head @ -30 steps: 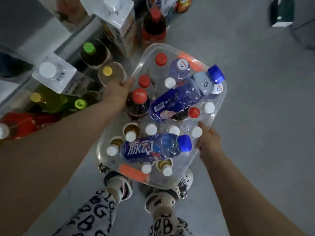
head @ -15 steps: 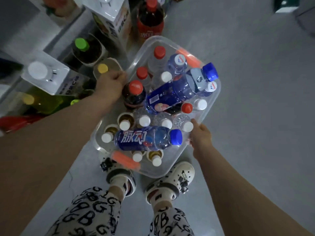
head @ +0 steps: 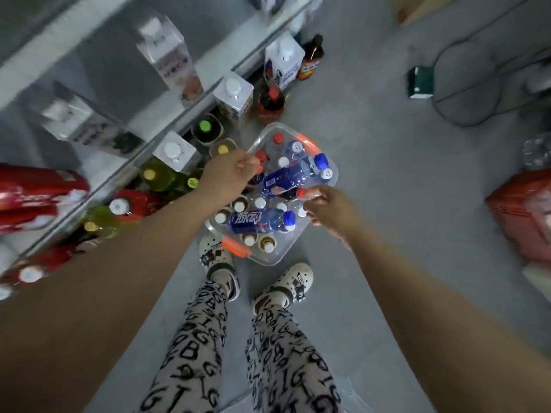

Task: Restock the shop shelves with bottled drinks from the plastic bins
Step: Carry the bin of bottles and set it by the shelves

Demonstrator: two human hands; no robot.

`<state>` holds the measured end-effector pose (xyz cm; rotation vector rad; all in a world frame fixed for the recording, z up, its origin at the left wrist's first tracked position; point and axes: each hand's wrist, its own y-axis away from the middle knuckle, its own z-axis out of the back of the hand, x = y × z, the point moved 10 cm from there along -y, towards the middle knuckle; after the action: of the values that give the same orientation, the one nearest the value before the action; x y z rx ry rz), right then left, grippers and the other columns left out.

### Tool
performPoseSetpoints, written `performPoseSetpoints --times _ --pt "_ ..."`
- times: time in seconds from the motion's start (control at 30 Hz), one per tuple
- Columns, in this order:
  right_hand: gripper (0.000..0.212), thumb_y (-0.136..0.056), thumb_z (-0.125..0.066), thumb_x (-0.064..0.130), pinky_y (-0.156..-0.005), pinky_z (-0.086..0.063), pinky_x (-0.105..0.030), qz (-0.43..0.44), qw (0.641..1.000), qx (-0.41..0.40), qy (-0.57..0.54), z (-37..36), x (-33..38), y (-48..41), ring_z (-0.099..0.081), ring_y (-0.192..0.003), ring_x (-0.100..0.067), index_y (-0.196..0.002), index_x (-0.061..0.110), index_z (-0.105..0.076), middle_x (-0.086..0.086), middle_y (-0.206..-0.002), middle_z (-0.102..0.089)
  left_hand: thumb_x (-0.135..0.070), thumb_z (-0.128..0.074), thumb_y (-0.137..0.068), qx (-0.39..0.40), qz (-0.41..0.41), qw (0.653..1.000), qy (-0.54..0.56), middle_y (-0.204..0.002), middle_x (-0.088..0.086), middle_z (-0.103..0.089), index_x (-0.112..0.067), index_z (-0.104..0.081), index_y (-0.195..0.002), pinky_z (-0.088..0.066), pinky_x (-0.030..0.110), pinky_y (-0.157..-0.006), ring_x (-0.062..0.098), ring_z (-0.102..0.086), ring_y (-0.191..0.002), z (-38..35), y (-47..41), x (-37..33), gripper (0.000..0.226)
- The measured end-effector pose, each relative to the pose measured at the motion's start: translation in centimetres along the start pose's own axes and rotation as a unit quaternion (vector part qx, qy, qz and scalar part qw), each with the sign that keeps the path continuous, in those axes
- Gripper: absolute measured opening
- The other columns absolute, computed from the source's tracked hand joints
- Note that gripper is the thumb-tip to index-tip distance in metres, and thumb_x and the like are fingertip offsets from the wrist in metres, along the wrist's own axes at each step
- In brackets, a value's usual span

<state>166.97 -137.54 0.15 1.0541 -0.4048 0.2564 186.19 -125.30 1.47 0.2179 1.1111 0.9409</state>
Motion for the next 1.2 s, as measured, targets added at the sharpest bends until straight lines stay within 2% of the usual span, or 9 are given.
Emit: performPoseSetpoints --times 0.07,0.2,0.37,0.5,0.6,0.8,0.9,1.0,1.2 --pt "0.023 -0.095 -0.055 0.011 -0.090 -0.054 -0.039 0.061 0.996 0.000 0.059 1.6 4.8 4.1 -0.067 -0.093 -0.026 -0.111 0.020 -0.069 -0.006 -0.107 -0.072 -0.027 -0.059 -0.097 -0.001 -0.005 1.000 0.001 -0.114 0.001 -0.070 -0.014 -0.068 -0.114 -0.048 0.034 -0.098 0.017 -0.064 -0.106 2.4 3.6 -2.6 0.023" --pt "0.028 -0.093 -0.057 0.011 -0.073 -0.035 -0.019 0.168 0.965 0.040 0.199 3.6 13.2 12.1 -0.062 -0.097 -0.020 -0.118 0.018 -0.069 -0.001 -0.106 -0.070 -0.027 -0.069 -0.091 -0.036 -0.028 0.998 -0.037 -0.104 -0.003 -0.071 -0.020 -0.070 -0.108 -0.050 0.030 -0.088 0.014 -0.065 -0.096 8.1 11.0 -7.4 0.019" --pt "0.019 -0.092 -0.063 0.011 -0.089 -0.047 -0.029 0.313 0.894 0.086 0.307 4.8 21.3 21.7 -0.064 -0.100 -0.020 -0.109 0.014 -0.070 -0.002 -0.108 -0.070 -0.031 -0.069 -0.089 -0.109 -0.067 0.986 -0.105 -0.090 -0.011 -0.063 -0.025 -0.069 -0.104 -0.036 0.022 -0.065 0.011 -0.060 -0.085 14.5 20.7 -13.7 0.016" --pt "0.012 -0.088 -0.071 0.022 -0.073 -0.046 -0.016 0.395 0.839 0.130 0.352 5.1 25.1 29.1 -0.063 -0.082 -0.007 -0.098 0.025 -0.067 0.012 -0.088 -0.068 -0.034 -0.069 -0.089 -0.181 -0.050 0.974 -0.130 -0.088 -0.009 -0.063 -0.027 -0.067 -0.107 -0.045 0.027 -0.075 0.014 -0.061 -0.086 17.2 28.4 -16.4 0.019" --pt "0.015 -0.085 -0.071 0.018 -0.081 -0.051 -0.025 0.457 0.786 0.139 0.393 5.3 27.0 34.7 -0.064 -0.082 -0.009 -0.097 0.026 -0.068 0.007 -0.092 -0.071 -0.036 -0.068 -0.089 -0.212 -0.034 0.966 -0.145 -0.093 -0.006 -0.068 -0.027 -0.065 -0.105 -0.051 0.033 -0.078 0.016 -0.062 -0.087 17.8 34.4 -18.0 0.019" --pt "0.009 -0.087 -0.073 0.026 -0.068 -0.043 -0.018 0.555 0.668 0.155 0.471 4.1 28.0 45.9 -0.062 -0.081 -0.010 -0.095 0.026 -0.069 0.009 -0.088 -0.070 -0.041 -0.068 -0.086 -0.276 0.006 0.944 -0.182 -0.085 -0.013 -0.062 -0.028 -0.065 -0.100 -0.051 0.033 -0.077 0.012 -0.057 -0.080 18.1 46.4 -20.3 0.019" --pt "0.008 -0.086 -0.073 0.032 -0.070 -0.046 -0.024 0.590 0.609 0.175 0.501 1.9 27.8 51.3 -0.060 -0.076 -0.006 -0.091 0.028 -0.068 0.011 -0.084 -0.067 -0.041 -0.069 -0.083 -0.319 0.022 0.933 -0.163 -0.077 -0.017 -0.058 -0.035 -0.060 -0.090 -0.052 0.035 -0.076 0.011 -0.059 -0.080 18.4 52.7 -20.2 0.013" --pt "0.010 -0.084 -0.074 0.033 -0.072 -0.049 -0.026 0.612 0.561 0.197 0.522 -1.3 27.6 56.6 -0.059 -0.075 -0.001 -0.090 0.029 -0.068 0.012 -0.083 -0.067 -0.039 -0.069 -0.083 -0.359 0.048 0.917 -0.167 -0.082 -0.014 -0.064 -0.031 -0.059 -0.087 -0.051 0.033 -0.074 0.012 -0.061 -0.082 18.8 59.1 -19.1 0.014" --pt "0.010 -0.086 -0.075 0.029 -0.076 -0.054 -0.033 0.654 0.460 0.235 0.553 -10.9 26.6 67.2 -0.065 -0.078 -0.011 -0.084 0.030 -0.065 0.008 -0.081 -0.070 -0.037 -0.071 -0.084 -0.445 0.125 0.877 -0.133 -0.080 -0.012 -0.060 -0.025 -0.067 -0.097 -0.048 0.031 -0.073 0.011 -0.058 -0.080 18.7 72.7 -12.8 0.018"
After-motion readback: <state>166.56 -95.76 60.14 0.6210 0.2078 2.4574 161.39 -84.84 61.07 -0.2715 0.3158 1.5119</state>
